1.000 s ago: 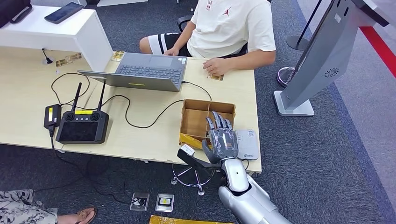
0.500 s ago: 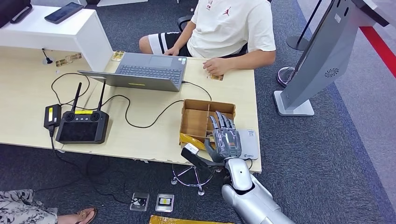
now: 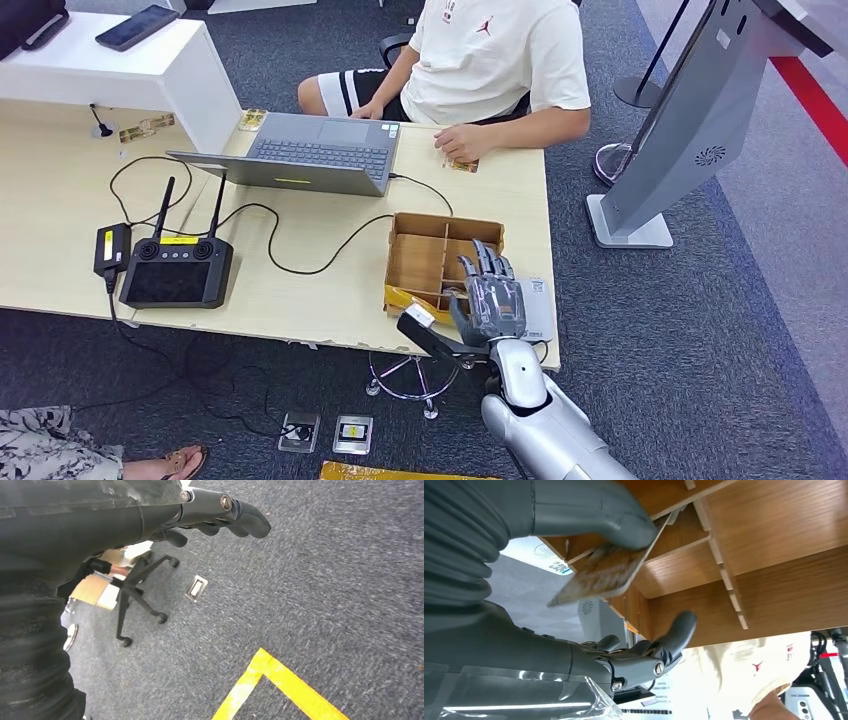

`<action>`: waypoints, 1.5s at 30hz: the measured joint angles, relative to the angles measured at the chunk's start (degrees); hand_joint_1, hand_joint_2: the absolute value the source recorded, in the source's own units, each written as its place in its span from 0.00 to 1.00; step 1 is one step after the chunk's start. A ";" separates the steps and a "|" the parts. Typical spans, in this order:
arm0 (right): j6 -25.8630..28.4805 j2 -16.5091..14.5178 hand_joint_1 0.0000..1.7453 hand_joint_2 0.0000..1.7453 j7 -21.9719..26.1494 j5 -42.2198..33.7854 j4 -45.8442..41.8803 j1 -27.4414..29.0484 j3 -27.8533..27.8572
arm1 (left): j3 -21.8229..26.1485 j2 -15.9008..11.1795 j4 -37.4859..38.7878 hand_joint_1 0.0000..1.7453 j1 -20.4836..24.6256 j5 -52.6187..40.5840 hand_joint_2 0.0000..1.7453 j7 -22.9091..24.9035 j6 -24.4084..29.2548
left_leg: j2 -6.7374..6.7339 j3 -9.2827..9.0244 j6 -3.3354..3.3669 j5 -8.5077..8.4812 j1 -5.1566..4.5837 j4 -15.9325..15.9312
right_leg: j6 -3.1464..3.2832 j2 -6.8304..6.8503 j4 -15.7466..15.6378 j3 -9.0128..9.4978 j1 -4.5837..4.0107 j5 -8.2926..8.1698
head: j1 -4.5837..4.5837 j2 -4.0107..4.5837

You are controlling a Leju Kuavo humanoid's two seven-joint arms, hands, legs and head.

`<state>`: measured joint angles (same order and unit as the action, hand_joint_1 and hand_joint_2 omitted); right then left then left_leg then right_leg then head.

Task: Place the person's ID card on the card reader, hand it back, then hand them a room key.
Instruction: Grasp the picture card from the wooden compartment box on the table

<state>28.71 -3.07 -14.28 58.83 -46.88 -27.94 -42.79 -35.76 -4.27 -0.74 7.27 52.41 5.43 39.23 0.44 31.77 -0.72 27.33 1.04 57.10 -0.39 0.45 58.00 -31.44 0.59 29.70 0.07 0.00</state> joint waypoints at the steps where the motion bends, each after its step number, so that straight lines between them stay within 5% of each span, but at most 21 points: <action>1: 0.08 0.15 0.51 1.00 -0.13 -0.02 0.00 0.04 0.05 | 0.00 0.01 0.00 0.00 0.00 0.13 1.00 -0.33 0.00 | 0.00 0.00 0.00 0.00 0.00 0.00 | 0.00 0.00 0.00 0.00 0.00 0.00 | 0.00 0.00; 7: 0.22 1.01 0.58 1.00 -0.85 -0.04 -0.16 0.68 0.44 | 0.00 0.03 0.00 0.00 -0.02 0.73 1.00 -1.43 0.00 | 0.00 0.00 0.00 0.00 0.00 0.00 | 0.00 0.00 0.00 0.00 0.00 0.00 | 0.00 0.00; 11: 0.27 1.51 0.70 1.00 -1.31 -0.14 -0.61 1.14 0.51 | 0.00 0.08 0.00 0.00 -0.02 1.03 1.00 -1.88 0.00 | 0.00 0.00 0.00 0.00 0.00 0.00 | 0.00 0.00 0.00 0.00 0.00 0.00 | 0.00 0.00; 18: 0.25 2.58 0.74 1.00 -2.21 -0.12 -1.96 2.23 1.25 | 0.04 0.17 0.00 0.00 -0.20 2.13 1.00 -4.53 0.00 | 0.00 0.00 0.00 0.00 0.00 0.00 | 0.00 0.00 0.00 0.00 0.00 0.00 | 0.00 0.00; 27: 0.21 4.06 1.00 1.00 -3.14 0.35 -4.19 3.66 1.39 | 0.04 0.54 0.00 0.00 -0.30 2.89 1.00 -6.44 0.00 | 0.00 0.00 0.00 0.00 -0.01 0.01 | 0.00 0.01 0.00 0.01 0.01 0.00 | 0.00 0.00; 36: 7.37 5.75 1.00 1.00 -3.36 4.94 -10.94 6.70 3.42 | 0.07 1.63 0.00 0.00 -0.23 3.04 1.00 -11.10 0.00 | 0.00 -0.01 0.01 0.00 -0.01 0.02 | 0.00 0.00 0.00 0.00 0.01 0.00 | 0.00 0.00; 45: 10.96 6.31 1.00 1.00 2.31 13.59 -31.03 11.18 6.67 | 0.07 3.37 0.00 0.00 0.36 2.11 1.00 -13.33 0.00 | -0.05 -0.03 0.00 0.01 0.00 0.01 | 0.00 -0.03 0.00 0.01 0.01 0.00 | -0.01 0.00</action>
<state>39.67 3.24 -11.97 72.42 -77.91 -16.76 -36.12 -35.69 -0.90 -0.74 7.62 54.52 -7.90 39.23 0.39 31.73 -0.72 27.33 1.04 57.11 -0.39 0.41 58.00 -31.43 0.60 29.70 0.06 0.00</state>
